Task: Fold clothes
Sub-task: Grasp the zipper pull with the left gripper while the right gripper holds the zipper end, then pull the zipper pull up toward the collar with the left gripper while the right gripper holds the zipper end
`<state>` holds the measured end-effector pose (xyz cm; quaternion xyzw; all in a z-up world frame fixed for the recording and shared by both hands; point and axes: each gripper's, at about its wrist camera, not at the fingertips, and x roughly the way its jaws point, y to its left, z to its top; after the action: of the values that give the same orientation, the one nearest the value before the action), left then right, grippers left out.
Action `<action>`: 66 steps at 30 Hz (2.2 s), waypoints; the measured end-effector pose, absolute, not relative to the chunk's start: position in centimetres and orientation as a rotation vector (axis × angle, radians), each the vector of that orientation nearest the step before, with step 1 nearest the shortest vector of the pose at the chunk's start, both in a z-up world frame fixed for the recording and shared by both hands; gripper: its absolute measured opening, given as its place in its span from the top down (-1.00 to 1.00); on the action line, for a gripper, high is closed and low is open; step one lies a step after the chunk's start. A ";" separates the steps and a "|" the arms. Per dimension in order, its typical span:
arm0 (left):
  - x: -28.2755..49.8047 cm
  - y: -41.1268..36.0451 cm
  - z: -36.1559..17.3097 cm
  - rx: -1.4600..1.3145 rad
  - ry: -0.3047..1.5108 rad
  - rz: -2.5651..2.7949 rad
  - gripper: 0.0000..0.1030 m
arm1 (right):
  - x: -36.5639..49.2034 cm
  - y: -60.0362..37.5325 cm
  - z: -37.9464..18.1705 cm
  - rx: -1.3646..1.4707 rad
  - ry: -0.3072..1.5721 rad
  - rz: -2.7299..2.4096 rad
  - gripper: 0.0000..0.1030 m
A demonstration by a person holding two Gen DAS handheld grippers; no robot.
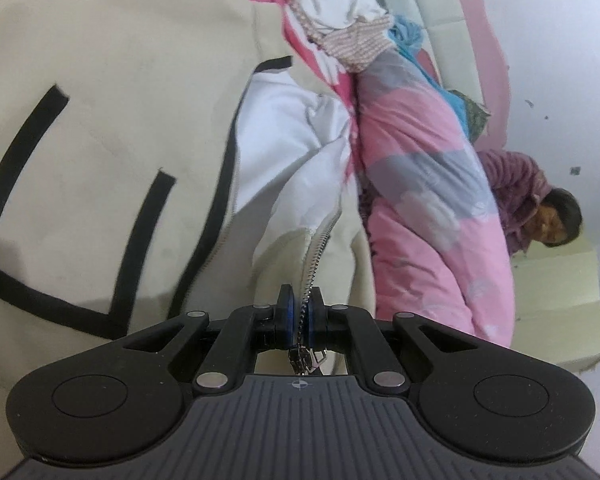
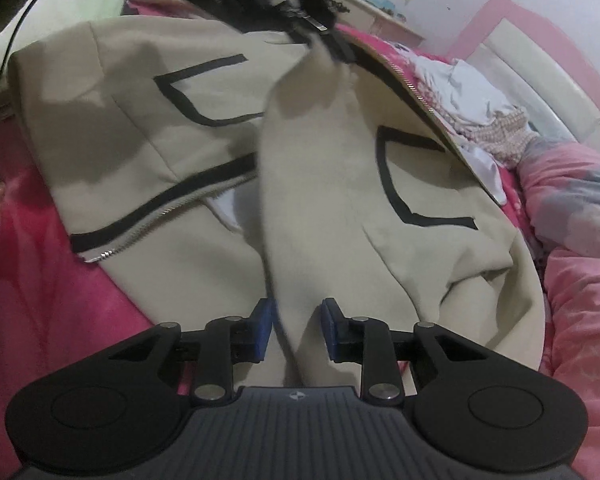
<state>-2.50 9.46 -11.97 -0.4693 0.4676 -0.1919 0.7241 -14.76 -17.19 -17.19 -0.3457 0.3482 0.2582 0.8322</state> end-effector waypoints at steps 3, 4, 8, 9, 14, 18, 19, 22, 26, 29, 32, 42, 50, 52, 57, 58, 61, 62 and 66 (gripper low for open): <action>-2.6 9.5 -11.5 -1.070 1.015 -0.435 0.92 | -14.5 -17.2 -17.7 -0.751 0.718 0.504 0.46; -2.8 9.5 -11.3 -1.063 1.011 -0.431 0.91 | -14.4 -17.3 -17.9 -0.752 0.712 0.490 0.56; -4.2 10.1 -10.8 -1.002 0.997 -0.413 0.92 | -15.3 -18.2 -16.3 -0.752 0.610 0.404 0.87; -4.8 10.4 -10.9 -0.989 1.000 -0.408 0.92 | -15.7 -18.7 -15.5 -0.744 0.584 0.380 0.87; -7.6 9.3 -14.3 -0.911 1.127 -0.419 0.93 | -17.1 -22.0 -13.6 -0.685 0.584 0.280 0.88; -9.2 6.6 -16.7 -0.835 1.218 -0.455 0.93 | -17.8 -23.5 -13.7 -0.686 0.615 0.237 0.89; -9.5 6.1 -16.8 -0.814 1.215 -0.471 0.93 | -18.0 -23.7 -13.5 -0.683 0.614 0.228 0.89; -10.1 4.8 -16.5 -0.661 1.177 -0.520 0.93 | -18.7 -24.1 -13.2 -0.686 0.619 0.220 0.89; -10.2 4.4 -17.6 -0.587 1.199 -0.504 0.93 | -19.9 -23.5 -15.2 -0.777 0.637 0.253 0.89; -10.3 3.8 -17.9 -0.517 1.187 -0.503 0.93 | -20.8 -22.9 -16.9 -0.894 0.630 0.270 0.88; -10.6 2.9 -18.3 -0.408 1.165 -0.504 0.92 | -20.5 -23.1 -17.6 -0.892 0.702 0.295 0.87; -10.8 2.3 -17.9 -0.324 1.134 -0.528 0.91 | -8.3 -30.3 -5.2 -0.037 0.892 0.431 0.32; -11.6 2.4 -18.0 -0.294 1.103 -0.592 0.91 | 13.9 -29.5 -6.0 0.312 1.001 0.236 0.18; -11.7 2.5 -18.3 -0.299 1.096 -0.610 0.91 | 17.7 -29.4 -8.0 0.383 1.003 0.208 0.18; -11.1 2.9 -18.8 -0.326 1.108 -0.644 0.91 | 23.2 -29.5 -13.2 0.557 0.992 0.171 0.18; -11.0 2.9 -18.8 -0.332 1.111 -0.651 0.91 | 23.7 -29.6 -14.1 0.591 0.986 0.174 0.18; -10.7 3.2 -19.2 -0.357 1.120 -0.670 0.91 | 24.2 -30.8 -15.6 0.709 0.952 0.195 0.50; -10.6 3.3 -19.3 -0.367 1.123 -0.676 0.91 | 24.2 -31.4 -15.7 0.747 0.928 0.217 0.82; -10.2 3.8 -19.7 -0.398 1.139 -0.703 0.91 | 23.7 -33.1 -14.9 0.865 0.821 0.367 0.98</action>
<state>-10.19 3.79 -19.65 -0.1832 0.5242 -0.3237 0.7661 23.74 -33.15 -14.90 0.4048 0.3844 0.1720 0.8116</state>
